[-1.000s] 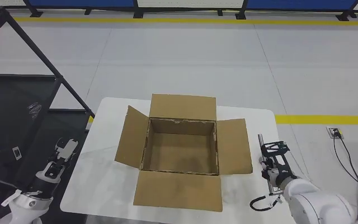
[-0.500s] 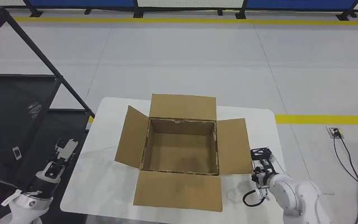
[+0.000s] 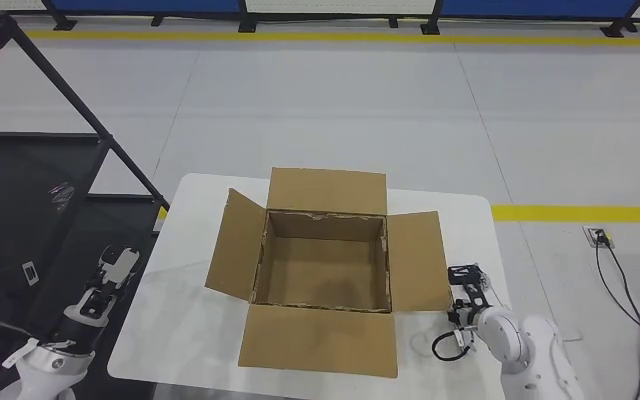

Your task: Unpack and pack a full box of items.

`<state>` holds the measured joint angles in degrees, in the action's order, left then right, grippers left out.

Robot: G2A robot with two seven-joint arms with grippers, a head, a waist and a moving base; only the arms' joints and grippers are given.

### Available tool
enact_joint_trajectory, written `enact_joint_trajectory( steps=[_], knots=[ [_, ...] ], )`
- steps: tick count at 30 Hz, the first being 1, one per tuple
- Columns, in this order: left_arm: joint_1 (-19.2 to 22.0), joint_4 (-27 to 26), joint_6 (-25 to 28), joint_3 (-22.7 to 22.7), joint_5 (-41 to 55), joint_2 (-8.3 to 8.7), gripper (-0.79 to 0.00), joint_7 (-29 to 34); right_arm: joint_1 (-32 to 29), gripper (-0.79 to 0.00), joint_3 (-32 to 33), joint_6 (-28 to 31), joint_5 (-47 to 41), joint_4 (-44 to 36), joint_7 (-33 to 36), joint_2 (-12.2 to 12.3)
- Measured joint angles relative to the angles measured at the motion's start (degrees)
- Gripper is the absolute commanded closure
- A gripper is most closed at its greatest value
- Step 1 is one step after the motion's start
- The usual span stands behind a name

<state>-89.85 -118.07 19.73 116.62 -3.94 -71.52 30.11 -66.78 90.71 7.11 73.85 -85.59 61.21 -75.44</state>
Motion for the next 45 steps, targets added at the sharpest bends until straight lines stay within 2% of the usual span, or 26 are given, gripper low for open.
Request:
enact_joint_trajectory(
  steps=[2,8,13,20,21,22,23,24,27,31,34,39,45],
  knots=[
    [0.0,0.0,0.0,0.0,0.0,0.0,-0.785,0.0,-0.06,-0.354,-0.01,-0.23,-0.42,0.2,-0.41,0.07],
    [0.0,0.0,0.0,0.0,0.0,0.0,-0.785,0.0,-1.39,-0.388,0.67,-0.78,-1.38,-2.14,-1.73,0.4],
    [0.0,0.0,0.0,0.0,0.0,0.0,-0.785,0.0,-2.95,-0.382,1.45,-1.64,-1.31,-6.37,-2.53,0.71],
    [0.0,0.0,0.0,0.0,0.0,0.0,-0.785,0.0,-8.19,-0.403,4.76,-2.28,-6.16,-18.84,-7.02,1.03],
    [0.0,0.0,0.0,0.0,0.0,0.0,-0.785,0.0,-8.96,-0.431,5.38,-2.59,-6.92,-20.69,-7.58,1.06],
    [0.0,0.0,0.0,0.0,0.0,0.0,-0.785,0.0,-9.71,-0.508,6.02,-2.98,-7.65,-22.47,-8.08,1.09],
    [0.0,0.0,0.0,0.0,0.0,0.0,-0.785,0.0,-10.6,-0.529,6.89,-3.41,-8.83,-24.71,-8.84,1.12],
    [0.0,0.0,0.0,0.0,0.0,0.0,-0.785,0.0,-11.2,-0.613,7.61,-3.64,-9.99,-26.26,-9.59,1.13],
    [0.0,0.0,0.0,0.0,0.0,0.0,-0.785,0.0,-12.61,-0.785,9.99,-2.47,-16.08,-30.02,-12.92,1.15],
    [0.0,0.0,0.0,0.0,0.0,0.0,-0.785,0.0,-12.01,-0.785,11.52,2.51,-25.2,-29.44,-14.63,1.39],
    [0.0,0.0,0.0,0.0,0.0,0.0,-0.785,0.0,-9.09,-0.785,10.37,5.87,-29.98,-25.87,-11.53,1.78],
    [0.0,0.0,0.0,0.0,0.0,0.0,-0.785,0.0,-3.37,-0.785,7.05,7.88,-33.54,-19.12,-6.64,2.32],
    [0.0,0.0,0.0,0.0,0.0,0.0,-0.785,0.0,0.85,-0.785,2.49,10.7,-36.26,-14.55,-4.61,2.68]
  ],
)
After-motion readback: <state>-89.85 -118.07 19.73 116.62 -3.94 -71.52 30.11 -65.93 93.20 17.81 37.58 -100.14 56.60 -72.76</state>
